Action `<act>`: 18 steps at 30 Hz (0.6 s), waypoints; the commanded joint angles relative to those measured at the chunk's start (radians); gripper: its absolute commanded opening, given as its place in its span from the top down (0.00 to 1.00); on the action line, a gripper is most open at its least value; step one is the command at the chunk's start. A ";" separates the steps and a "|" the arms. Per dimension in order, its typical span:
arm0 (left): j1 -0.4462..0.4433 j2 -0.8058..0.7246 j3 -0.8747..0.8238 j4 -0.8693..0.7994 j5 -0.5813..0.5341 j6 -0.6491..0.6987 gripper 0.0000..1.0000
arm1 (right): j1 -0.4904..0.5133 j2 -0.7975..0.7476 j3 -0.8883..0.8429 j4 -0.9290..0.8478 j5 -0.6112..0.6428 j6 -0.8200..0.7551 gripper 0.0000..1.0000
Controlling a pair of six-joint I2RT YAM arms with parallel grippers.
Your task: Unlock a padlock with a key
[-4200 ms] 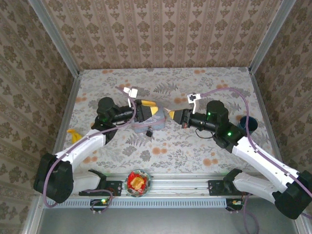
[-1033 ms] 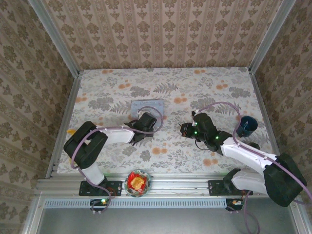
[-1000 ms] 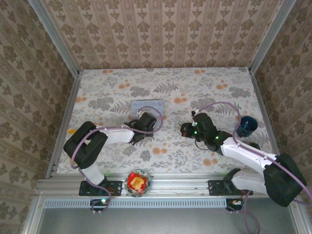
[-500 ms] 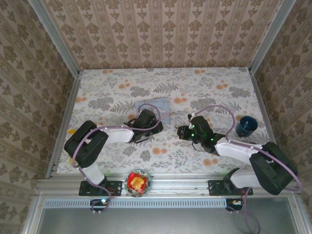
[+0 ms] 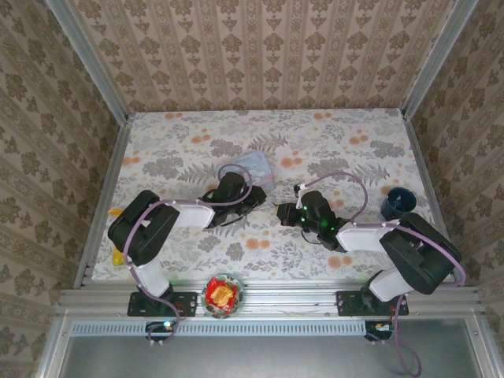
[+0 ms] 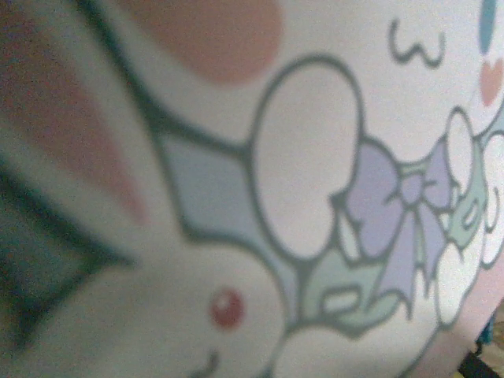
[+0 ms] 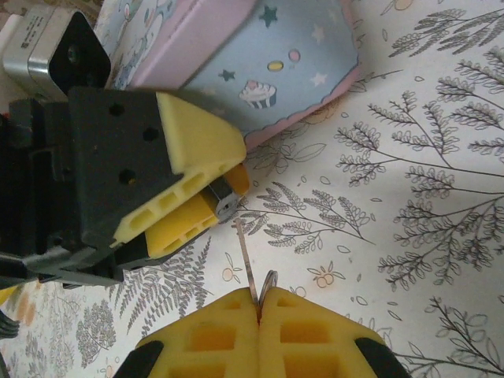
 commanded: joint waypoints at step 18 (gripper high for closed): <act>0.008 0.076 -0.006 0.016 0.122 -0.153 0.91 | 0.018 0.187 -0.011 0.308 0.050 0.039 1.00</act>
